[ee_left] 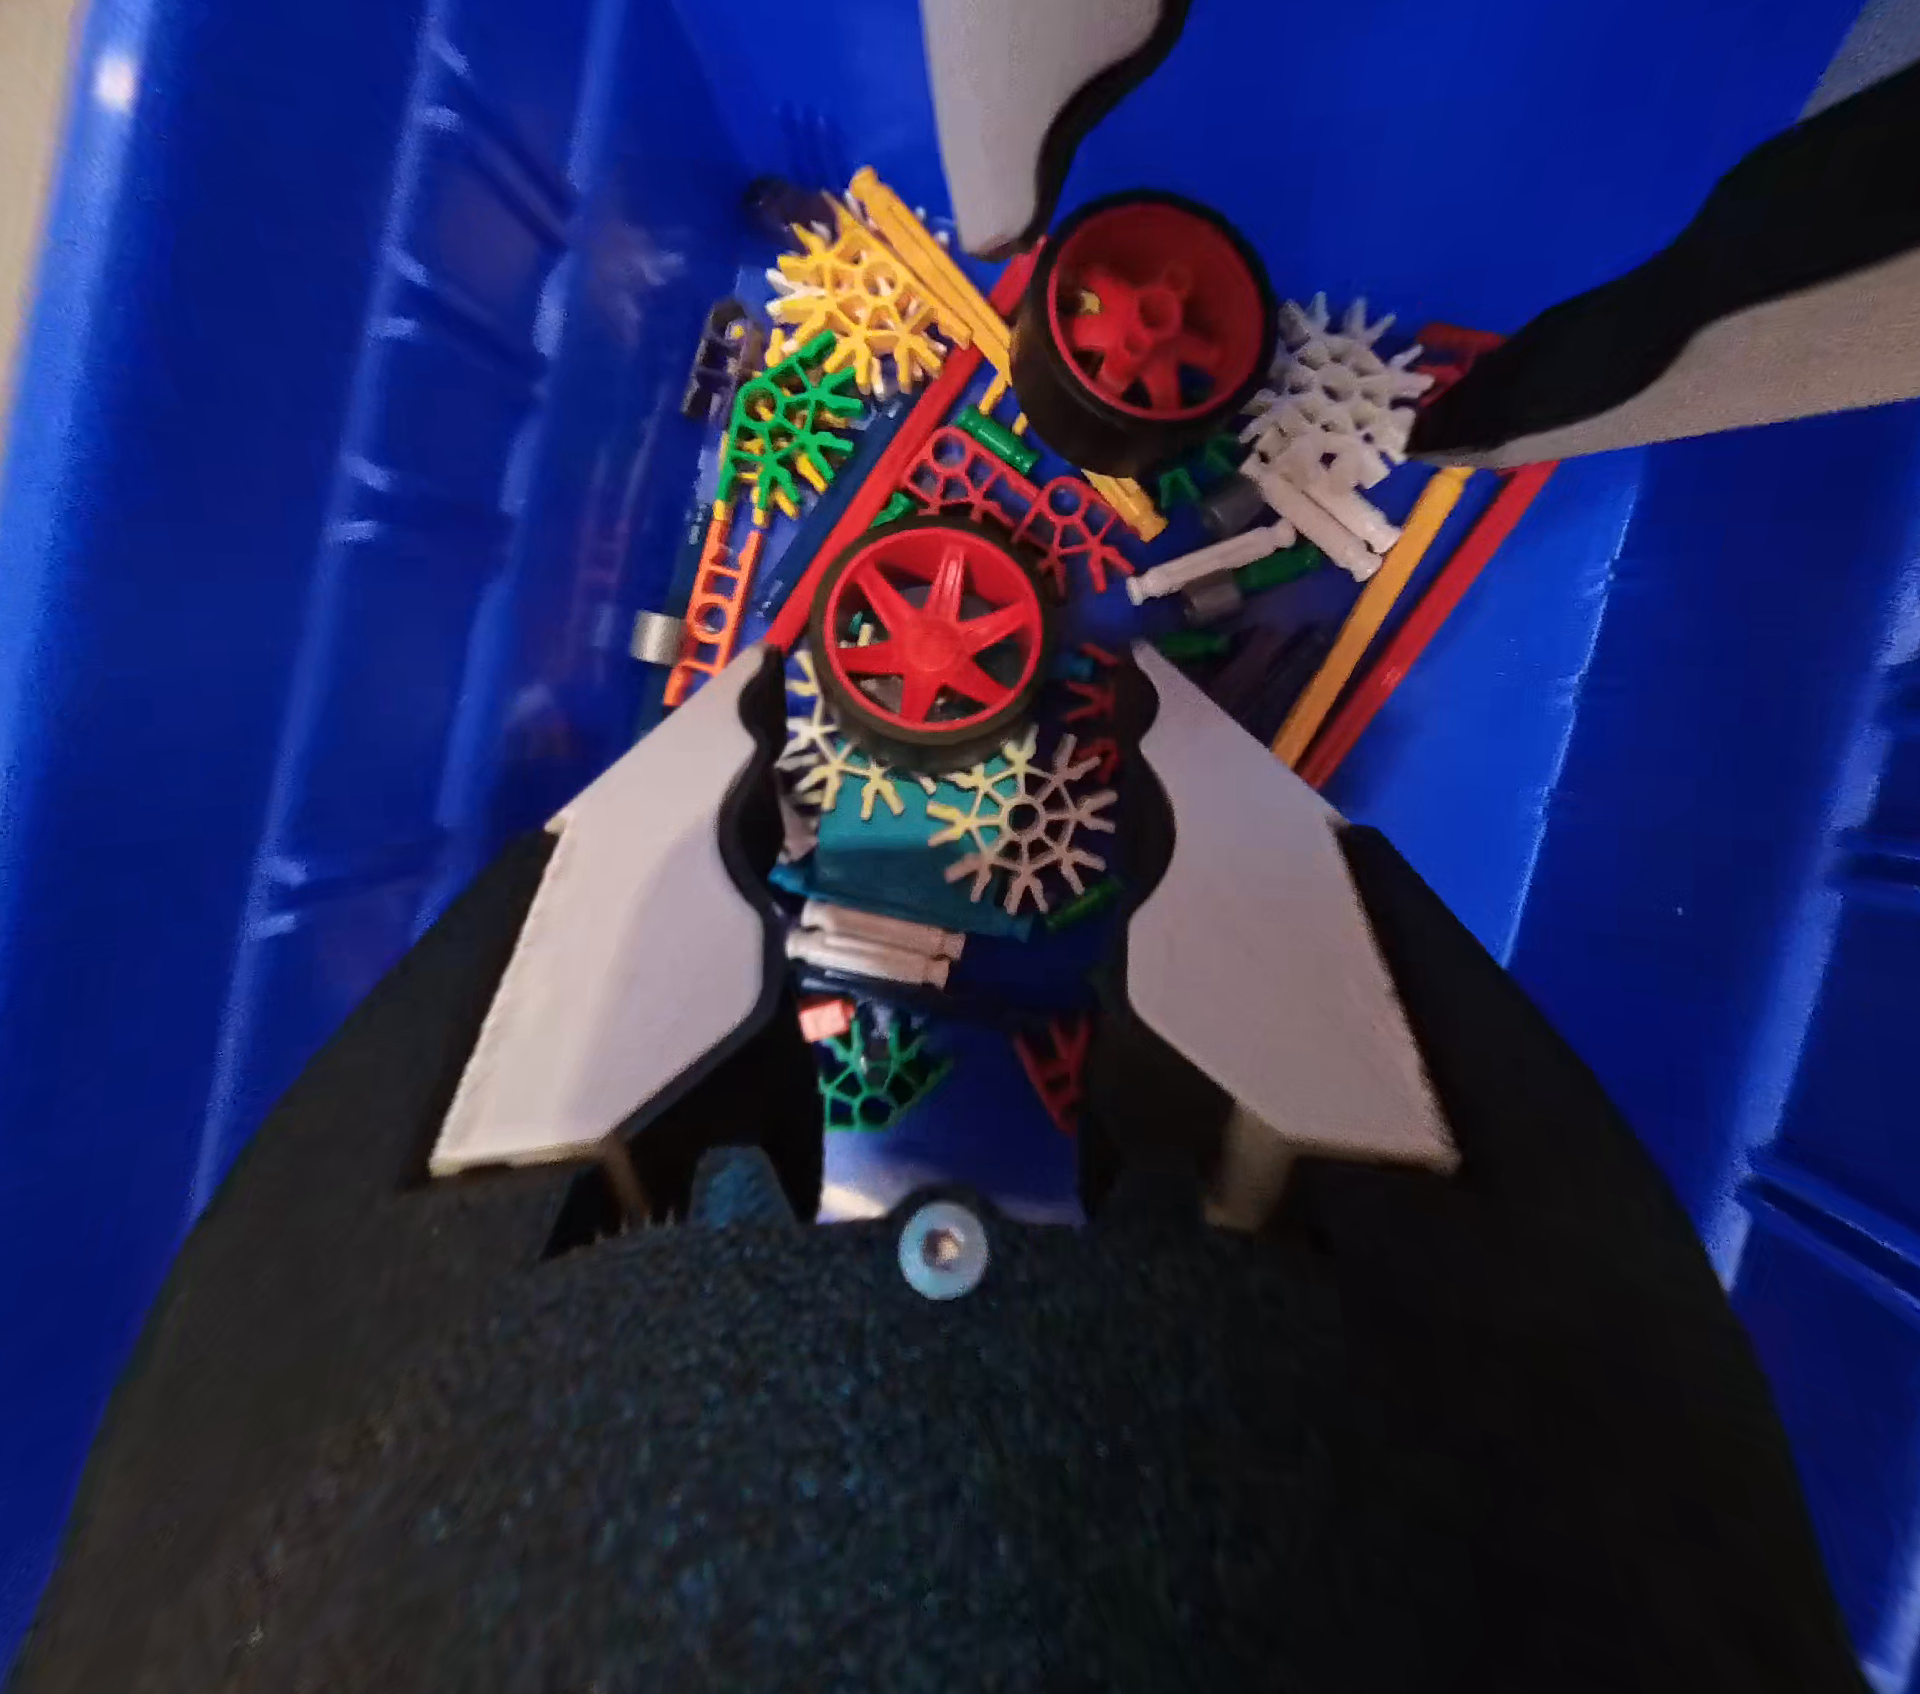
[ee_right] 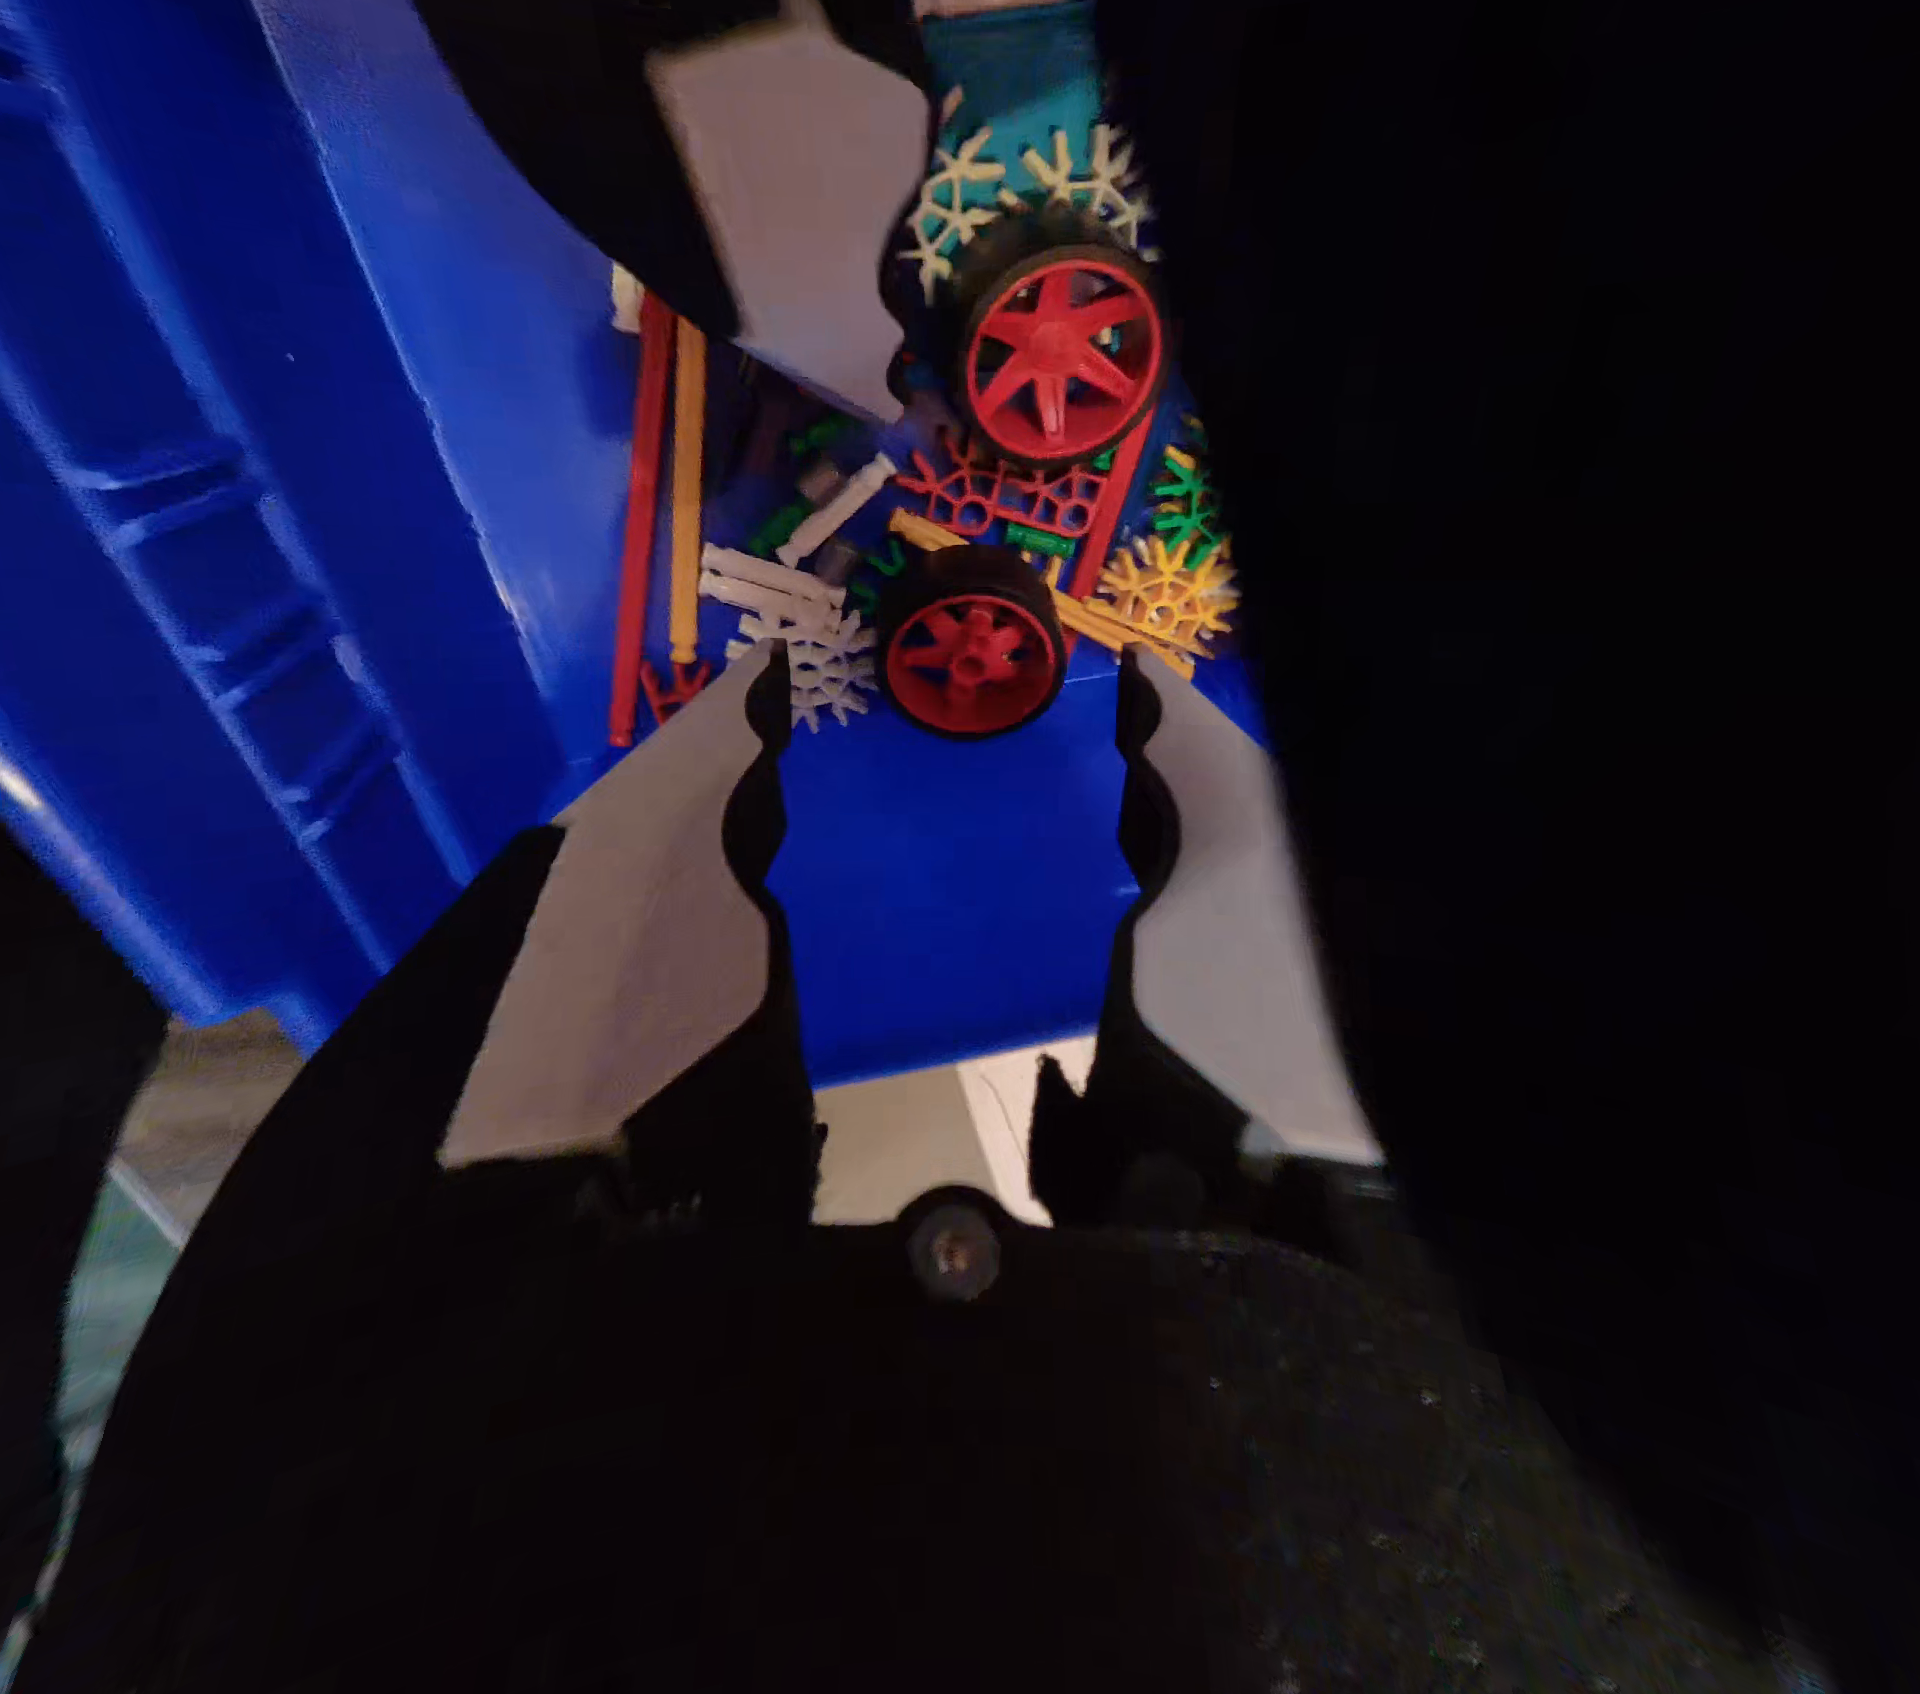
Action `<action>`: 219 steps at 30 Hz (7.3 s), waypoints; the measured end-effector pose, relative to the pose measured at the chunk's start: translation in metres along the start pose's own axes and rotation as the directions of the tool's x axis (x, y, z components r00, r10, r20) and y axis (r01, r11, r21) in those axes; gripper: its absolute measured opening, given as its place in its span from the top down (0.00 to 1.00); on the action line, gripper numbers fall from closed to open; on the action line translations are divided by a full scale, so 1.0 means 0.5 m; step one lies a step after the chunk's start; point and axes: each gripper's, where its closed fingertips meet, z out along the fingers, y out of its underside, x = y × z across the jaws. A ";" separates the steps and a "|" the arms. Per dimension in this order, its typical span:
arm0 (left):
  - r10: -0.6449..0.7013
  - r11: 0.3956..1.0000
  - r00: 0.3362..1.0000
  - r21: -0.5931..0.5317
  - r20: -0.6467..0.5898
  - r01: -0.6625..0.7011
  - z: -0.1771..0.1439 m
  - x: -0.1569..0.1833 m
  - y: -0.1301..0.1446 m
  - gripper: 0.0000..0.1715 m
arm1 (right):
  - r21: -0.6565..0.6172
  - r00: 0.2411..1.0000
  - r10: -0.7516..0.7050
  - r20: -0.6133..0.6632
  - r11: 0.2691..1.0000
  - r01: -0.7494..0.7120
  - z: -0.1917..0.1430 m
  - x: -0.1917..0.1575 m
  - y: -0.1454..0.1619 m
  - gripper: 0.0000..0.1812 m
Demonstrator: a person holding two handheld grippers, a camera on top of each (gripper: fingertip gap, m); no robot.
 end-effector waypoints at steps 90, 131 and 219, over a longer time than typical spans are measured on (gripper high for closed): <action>-0.304 0.918 0.945 0.303 0.120 0.256 -0.400 0.062 0.172 0.56 | 0.412 0.908 0.365 0.209 0.809 -0.420 -0.185 0.111 -0.143 0.65; 0.025 0.974 0.997 0.222 0.079 -0.042 -0.302 0.200 0.100 1.00 | 0.493 0.380 0.625 0.682 -0.009 -0.870 -0.076 0.189 0.171 0.71; 0.169 0.771 0.839 0.600 -0.517 0.214 -0.851 0.036 0.152 0.99 | 0.482 0.530 -0.625 0.573 -0.265 -0.835 -0.760 0.245 -0.330 0.46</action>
